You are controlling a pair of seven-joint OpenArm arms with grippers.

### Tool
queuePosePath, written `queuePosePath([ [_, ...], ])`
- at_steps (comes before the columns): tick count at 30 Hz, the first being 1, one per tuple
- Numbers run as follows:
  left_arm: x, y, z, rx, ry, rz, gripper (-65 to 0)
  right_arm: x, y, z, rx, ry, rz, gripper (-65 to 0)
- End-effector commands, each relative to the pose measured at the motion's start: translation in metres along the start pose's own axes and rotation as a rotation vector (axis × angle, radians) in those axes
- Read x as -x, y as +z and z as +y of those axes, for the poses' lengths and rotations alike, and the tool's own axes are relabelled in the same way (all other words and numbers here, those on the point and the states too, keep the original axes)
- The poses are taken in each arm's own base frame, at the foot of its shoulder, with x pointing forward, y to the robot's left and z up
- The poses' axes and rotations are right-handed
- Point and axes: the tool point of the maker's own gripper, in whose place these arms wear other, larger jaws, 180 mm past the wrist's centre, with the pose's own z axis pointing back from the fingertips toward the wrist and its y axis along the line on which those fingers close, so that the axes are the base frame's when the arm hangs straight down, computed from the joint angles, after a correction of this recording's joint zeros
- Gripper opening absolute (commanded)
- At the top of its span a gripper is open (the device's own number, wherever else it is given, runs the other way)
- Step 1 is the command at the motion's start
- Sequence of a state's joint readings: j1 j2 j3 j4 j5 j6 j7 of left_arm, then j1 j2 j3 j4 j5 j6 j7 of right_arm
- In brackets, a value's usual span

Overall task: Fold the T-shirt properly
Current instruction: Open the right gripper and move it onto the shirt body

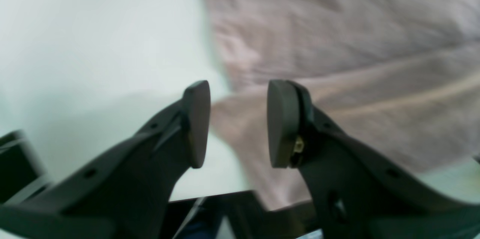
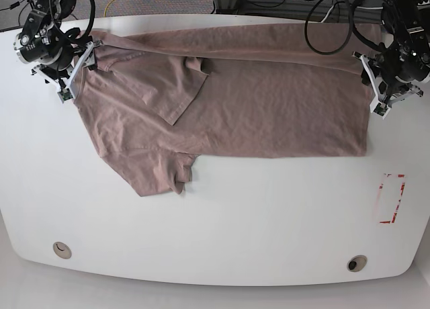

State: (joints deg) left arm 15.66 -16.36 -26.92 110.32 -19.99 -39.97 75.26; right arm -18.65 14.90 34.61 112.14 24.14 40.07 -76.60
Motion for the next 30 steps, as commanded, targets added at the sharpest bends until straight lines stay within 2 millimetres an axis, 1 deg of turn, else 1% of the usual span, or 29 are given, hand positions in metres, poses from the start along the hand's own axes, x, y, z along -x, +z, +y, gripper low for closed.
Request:
queuePosePath([
  [1,0.000,0.006,-0.003,0.024,0.030,-0.029,-40.8,-0.008,0.004,-0.001,0.011,0.003,-0.031,-29.3],
  [4,0.008,0.010,0.002,0.013,0.082,-0.033,-40.8,-0.007,0.002,0.002,0.002,-0.005,-0.034,-29.3],
  [6,0.012,0.013,0.011,-0.012,0.109,-0.031,-40.7,-0.007,0.002,0.003,0.000,-0.007,-0.034,-29.3],
  [10,0.016,0.015,0.018,-0.030,0.134,-0.032,-40.7,-0.006,0.001,0.004,-0.003,-0.010,-0.032,-29.3],
  [13,0.015,0.016,0.020,-0.035,0.137,-0.037,-40.7,-0.005,0.000,0.008,-0.008,-0.018,-0.031,-29.3],
  [17,0.014,0.016,0.020,-0.034,0.136,-0.040,-40.7,-0.006,0.000,0.007,-0.006,-0.018,-0.033,-29.3],
  [20,0.011,0.015,0.018,-0.028,0.133,-0.043,-40.7,-0.016,0.001,0.004,0.001,-0.016,-0.057,-29.3],
  [23,0.000,0.011,0.013,-0.012,0.110,-0.061,-40.7,-0.024,0.001,0.001,0.009,-0.017,-0.075,-29.2],
  [25,-0.001,0.010,0.010,-0.006,0.103,-0.060,-40.7,-0.028,0.001,0.001,0.004,-0.016,-0.086,-29.0],
  [28,-0.001,0.009,0.009,0.000,0.102,-0.059,-40.8,-0.042,0.001,0.001,0.003,-0.019,-0.122,-28.9],
  [30,-0.001,0.009,0.010,0.000,0.103,-0.059,-40.8,-0.052,-0.001,0.007,-0.012,-0.007,-0.140,-28.9],
])
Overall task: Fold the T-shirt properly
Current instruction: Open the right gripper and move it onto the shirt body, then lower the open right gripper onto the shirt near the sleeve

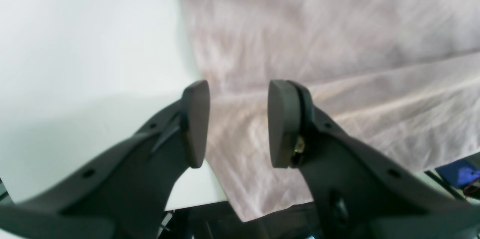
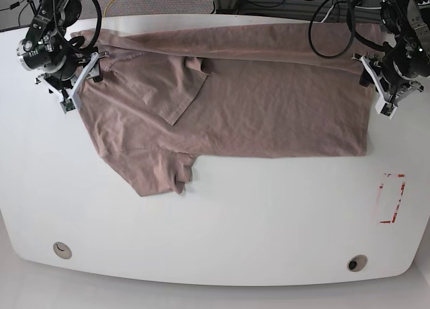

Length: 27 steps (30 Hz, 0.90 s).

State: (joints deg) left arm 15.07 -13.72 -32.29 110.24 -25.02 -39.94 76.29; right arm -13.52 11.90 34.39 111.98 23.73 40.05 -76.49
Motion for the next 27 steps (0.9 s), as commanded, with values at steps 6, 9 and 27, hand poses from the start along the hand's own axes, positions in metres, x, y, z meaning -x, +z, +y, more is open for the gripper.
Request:
queuePosePath([
  [6,0.000,0.005,0.010,-0.033,-0.009,0.006,-40.8,-0.043,-0.011,0.039,-0.089,0.065,-0.093,-28.9],
  [9,0.000,0.005,0.010,-0.033,-0.009,0.006,-40.8,-0.056,-0.016,0.057,-0.133,0.077,-0.120,-28.9],
  [27,0.001,0.006,0.012,-0.037,-0.010,0.008,-40.8,-0.065,-0.045,0.111,-0.219,0.236,-0.062,-28.7],
])
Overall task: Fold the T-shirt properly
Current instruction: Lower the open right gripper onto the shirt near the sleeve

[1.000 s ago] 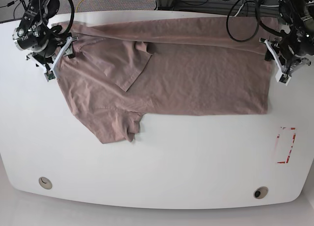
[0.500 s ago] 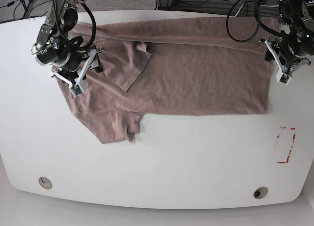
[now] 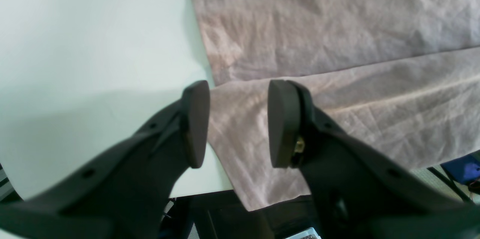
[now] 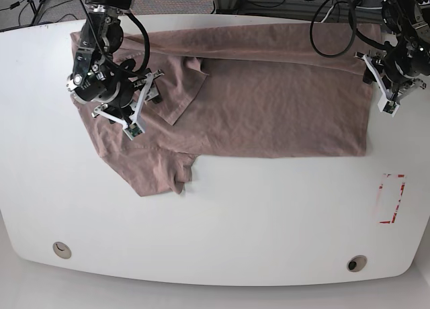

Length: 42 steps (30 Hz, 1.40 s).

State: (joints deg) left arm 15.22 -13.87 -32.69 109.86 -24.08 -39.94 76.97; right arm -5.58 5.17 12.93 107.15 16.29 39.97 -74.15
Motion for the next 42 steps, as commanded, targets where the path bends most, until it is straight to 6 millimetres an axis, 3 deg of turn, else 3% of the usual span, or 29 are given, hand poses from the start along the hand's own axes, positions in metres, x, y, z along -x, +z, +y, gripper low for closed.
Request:
queuePosePath([
  [1,-0.006,0.006,0.007,-0.023,-0.015,-0.022,-40.8,0.000,0.003,0.001,0.004,0.027,-0.008,-28.7],
  [16,-0.006,0.006,0.008,-0.024,-0.016,-0.021,-40.8,0.027,-0.004,0.021,-0.048,0.008,0.016,-29.3],
  [30,-0.007,0.006,0.008,-0.024,-0.016,-0.023,-40.8,0.034,-0.015,0.023,-0.077,-0.030,0.004,-29.6],
  [33,-0.007,0.006,0.008,-0.024,-0.016,-0.023,-40.8,0.034,-0.016,0.023,-0.078,-0.032,0.005,-34.1],
  [39,-0.006,0.006,0.008,-0.023,-0.016,-0.021,-40.8,0.033,-0.016,0.023,-0.077,-0.031,0.004,-53.9],
  [42,-0.006,0.006,0.008,-0.023,-0.016,-0.021,-40.8,0.032,-0.016,0.024,-0.078,-0.027,0.002,-59.0],
])
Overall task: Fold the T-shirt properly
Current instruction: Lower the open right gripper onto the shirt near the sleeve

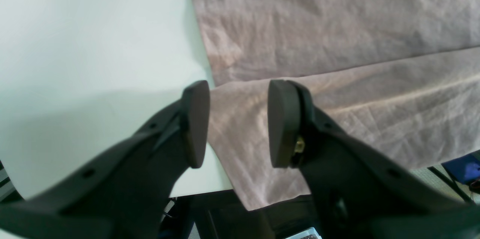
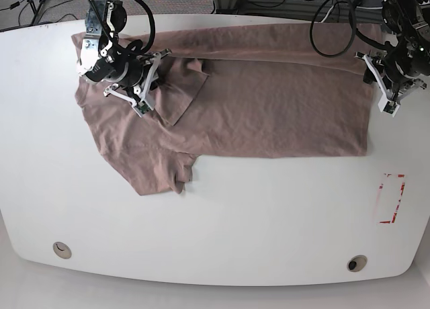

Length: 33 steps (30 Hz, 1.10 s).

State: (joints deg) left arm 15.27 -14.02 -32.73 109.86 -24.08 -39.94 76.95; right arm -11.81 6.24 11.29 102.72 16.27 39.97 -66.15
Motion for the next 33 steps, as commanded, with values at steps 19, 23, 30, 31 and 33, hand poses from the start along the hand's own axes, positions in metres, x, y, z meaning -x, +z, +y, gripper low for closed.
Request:
queuePosePath([
  [19,-0.006,0.006,0.006,-0.020,-0.016,-0.021,-40.8,-0.022,0.018,-0.004,0.046,0.050,-0.067,-58.2],
  [23,-0.006,0.005,0.006,-0.019,-0.017,-0.020,-40.8,-0.023,0.019,-0.004,0.047,0.051,-0.069,-48.5],
  [30,-0.006,0.005,0.006,-0.019,-0.017,-0.020,-40.8,-0.027,0.021,0.000,0.041,0.060,-0.082,-32.8],
  [31,-0.006,0.006,0.006,-0.020,-0.018,-0.020,-40.8,-0.027,0.021,0.001,0.041,0.062,-0.082,-32.5],
  [33,-0.006,0.006,0.006,-0.020,-0.018,-0.020,-40.8,-0.025,0.023,0.006,0.039,0.070,-0.071,-32.3],
])
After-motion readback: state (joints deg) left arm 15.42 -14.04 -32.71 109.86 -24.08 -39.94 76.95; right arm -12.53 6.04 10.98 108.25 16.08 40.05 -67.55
